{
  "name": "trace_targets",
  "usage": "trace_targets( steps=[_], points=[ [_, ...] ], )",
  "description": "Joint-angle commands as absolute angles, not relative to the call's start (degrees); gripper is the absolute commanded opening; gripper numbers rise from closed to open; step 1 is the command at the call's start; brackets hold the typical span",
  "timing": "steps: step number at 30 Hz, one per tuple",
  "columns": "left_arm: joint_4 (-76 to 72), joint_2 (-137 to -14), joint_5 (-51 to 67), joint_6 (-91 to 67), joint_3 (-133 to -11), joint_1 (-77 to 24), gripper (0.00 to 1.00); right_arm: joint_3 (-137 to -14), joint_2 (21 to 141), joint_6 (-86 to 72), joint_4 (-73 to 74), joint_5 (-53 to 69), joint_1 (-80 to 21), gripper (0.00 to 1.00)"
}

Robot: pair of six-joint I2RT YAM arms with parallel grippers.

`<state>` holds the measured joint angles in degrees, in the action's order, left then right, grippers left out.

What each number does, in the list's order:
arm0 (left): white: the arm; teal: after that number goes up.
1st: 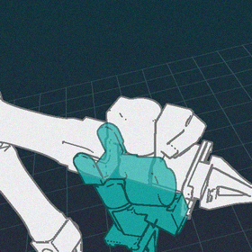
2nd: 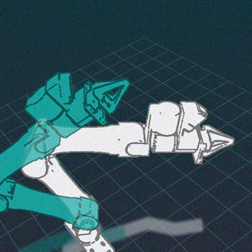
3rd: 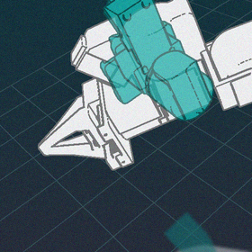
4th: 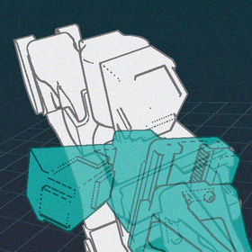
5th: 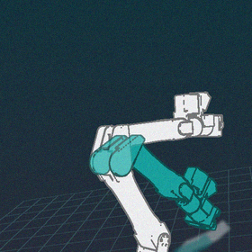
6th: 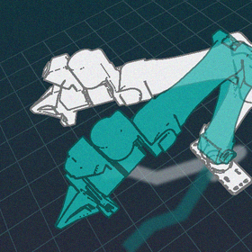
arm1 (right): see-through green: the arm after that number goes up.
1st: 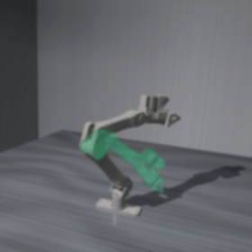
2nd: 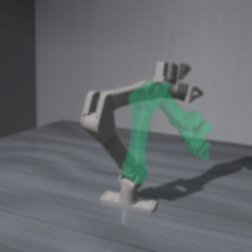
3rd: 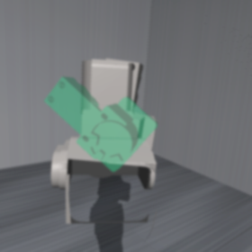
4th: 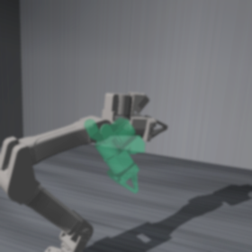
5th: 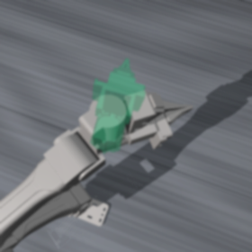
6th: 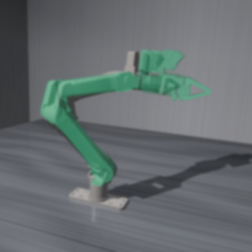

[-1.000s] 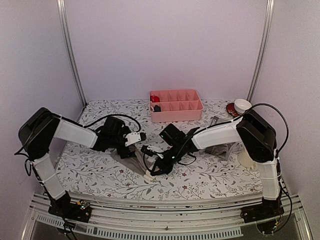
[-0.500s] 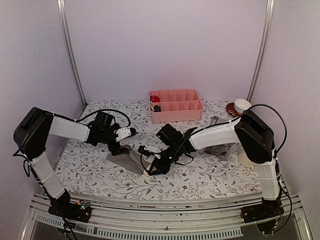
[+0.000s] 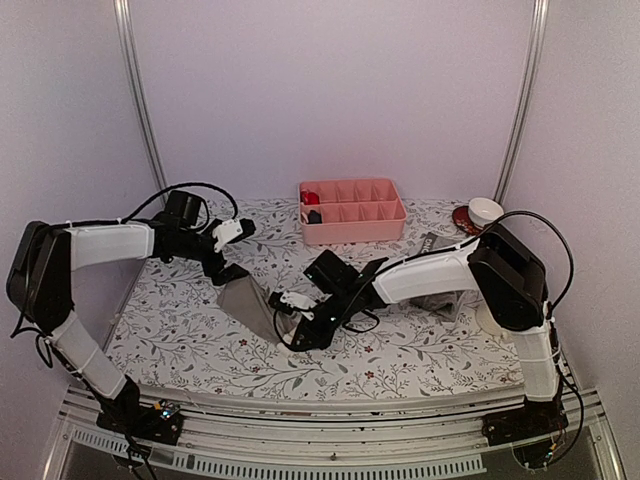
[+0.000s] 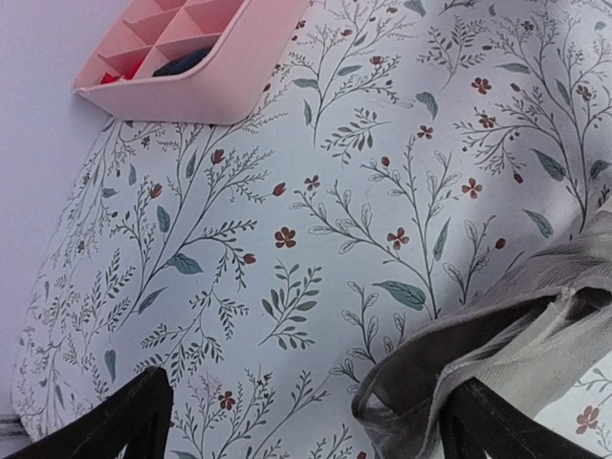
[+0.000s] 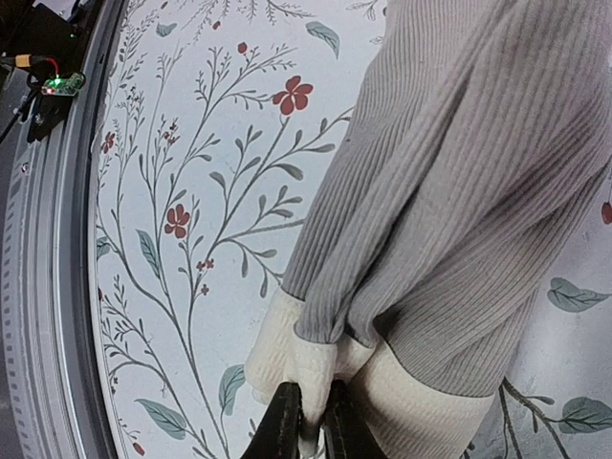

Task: Roll the underwear
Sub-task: Fold the underwear at the center of the board.

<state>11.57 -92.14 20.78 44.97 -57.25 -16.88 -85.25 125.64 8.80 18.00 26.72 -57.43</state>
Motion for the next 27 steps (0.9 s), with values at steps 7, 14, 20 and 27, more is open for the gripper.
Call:
trace_targets(
  steps=[7,14,20,27],
  points=[
    [16.43,-92.41,11.57,47.06,-57.02,-17.00,0.98,-83.56,128.47,8.71,25.38,12.76,-59.77,0.12],
    [7.24,-92.30,9.76,50.00,-49.69,-20.60,0.99,-84.19,128.64,8.32,25.79,12.13,-59.77,0.13],
    [-5.22,-92.86,12.77,43.44,-48.09,-21.70,0.99,-84.31,129.48,8.44,26.23,12.56,-59.77,0.13],
    [-16.41,-98.05,2.87,38.93,-48.97,-22.69,0.98,-83.71,129.09,8.94,26.26,12.58,-59.74,0.13]
  ],
)
